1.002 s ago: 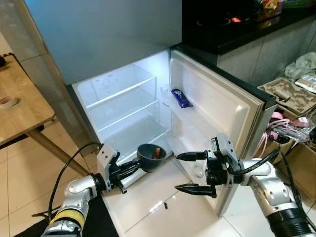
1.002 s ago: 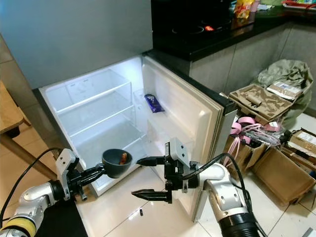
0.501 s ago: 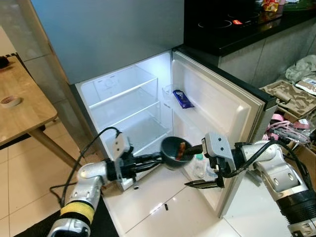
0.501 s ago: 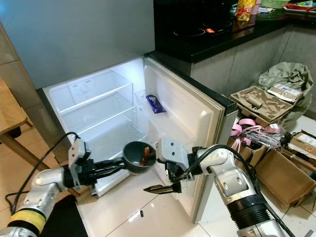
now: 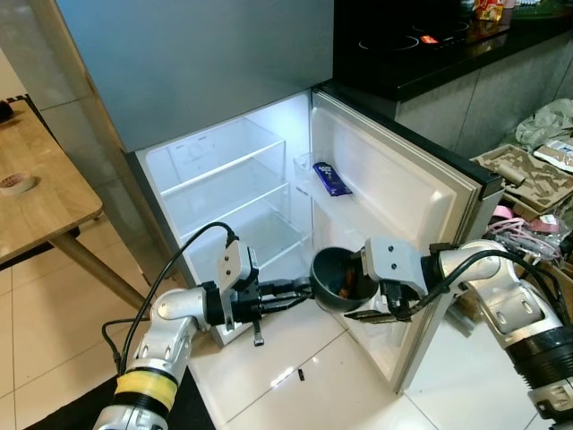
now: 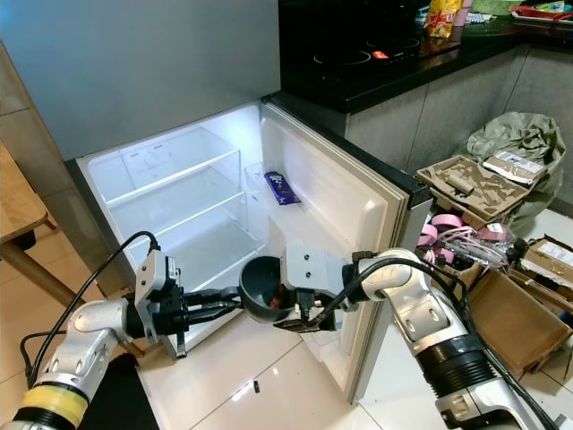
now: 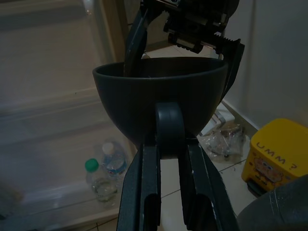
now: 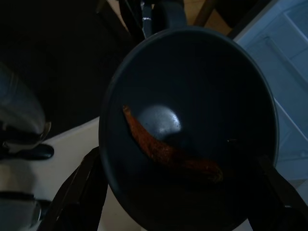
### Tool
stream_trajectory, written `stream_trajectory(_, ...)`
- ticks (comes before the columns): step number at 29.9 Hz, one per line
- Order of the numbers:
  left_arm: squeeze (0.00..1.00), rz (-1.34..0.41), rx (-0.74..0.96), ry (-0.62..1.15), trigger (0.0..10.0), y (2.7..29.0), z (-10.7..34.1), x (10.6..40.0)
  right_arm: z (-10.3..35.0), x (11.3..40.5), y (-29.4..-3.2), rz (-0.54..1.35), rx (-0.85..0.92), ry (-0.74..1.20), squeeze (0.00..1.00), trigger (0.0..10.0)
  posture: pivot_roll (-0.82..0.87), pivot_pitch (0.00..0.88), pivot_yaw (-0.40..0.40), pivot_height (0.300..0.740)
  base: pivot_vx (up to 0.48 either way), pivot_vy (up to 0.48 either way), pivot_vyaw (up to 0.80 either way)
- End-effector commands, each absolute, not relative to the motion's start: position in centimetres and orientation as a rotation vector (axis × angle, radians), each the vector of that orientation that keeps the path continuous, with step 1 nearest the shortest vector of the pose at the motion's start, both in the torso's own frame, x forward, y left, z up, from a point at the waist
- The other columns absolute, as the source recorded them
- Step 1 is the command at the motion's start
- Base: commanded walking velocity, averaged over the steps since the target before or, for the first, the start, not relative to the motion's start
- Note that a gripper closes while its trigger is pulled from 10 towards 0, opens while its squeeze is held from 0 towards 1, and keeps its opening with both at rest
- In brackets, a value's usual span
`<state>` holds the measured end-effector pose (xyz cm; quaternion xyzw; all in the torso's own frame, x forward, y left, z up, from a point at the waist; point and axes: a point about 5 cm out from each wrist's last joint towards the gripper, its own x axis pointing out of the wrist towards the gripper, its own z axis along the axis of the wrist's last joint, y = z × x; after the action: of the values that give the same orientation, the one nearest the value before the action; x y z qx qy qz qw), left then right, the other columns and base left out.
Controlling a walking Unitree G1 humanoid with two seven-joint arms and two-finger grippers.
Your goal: Restocking fridge
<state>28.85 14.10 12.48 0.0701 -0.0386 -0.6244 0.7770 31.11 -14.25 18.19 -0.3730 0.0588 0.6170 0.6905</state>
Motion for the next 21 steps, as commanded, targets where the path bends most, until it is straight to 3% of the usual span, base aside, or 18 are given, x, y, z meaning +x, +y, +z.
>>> stream_trajectory(1,0.0,-1.362,0.18,-0.095,10.0,14.2,12.9,28.6,18.4,31.1,-14.9,1.373,-0.837,0.15,0.0,10.0,-0.13,0.0,0.051,0.74,0.0,0.0,0.0)
stream_trajectory(4,0.0,-1.362,0.186,-0.09,10.0,14.3,13.0,28.5,18.6,31.0,-15.0,1.375,-0.838,0.15,0.0,10.0,-0.13,0.0,0.051,0.74,0.0,0.0,0.0)
stream_trajectory(5,0.0,-1.355,0.196,-0.083,10.0,14.4,12.9,28.5,19.3,30.7,-15.3,1.393,-0.807,0.132,0.0,8.3,-0.13,0.0,0.054,0.74,0.0,0.0,0.0)
stream_trajectory(8,0.0,-1.346,0.2,-0.078,10.0,14.6,13.0,28.5,19.8,30.5,-15.4,1.415,-0.783,0.109,0.0,7.6,-0.13,0.0,0.054,0.74,0.0,0.0,0.0)
stream_trajectory(9,0.0,-1.341,0.201,-0.077,10.0,14.6,13.1,28.5,20.0,30.3,-15.4,1.429,-0.771,0.1,0.0,6.9,-0.13,0.0,0.054,0.74,0.0,0.0,0.0)
stream_trajectory(19,0.0,-1.322,0.207,-0.079,10.0,14.8,13.4,28.6,20.9,29.4,-15.2,1.488,-0.719,0.064,0.0,7.1,-0.13,0.0,0.052,0.74,0.0,0.0,0.0)
stream_trajectory(21,0.0,-1.316,0.212,-0.081,10.0,14.9,13.5,28.7,20.5,29.1,-15.0,1.514,-0.716,0.088,0.0,3.6,-0.13,0.0,0.052,0.74,0.0,0.0,0.0)
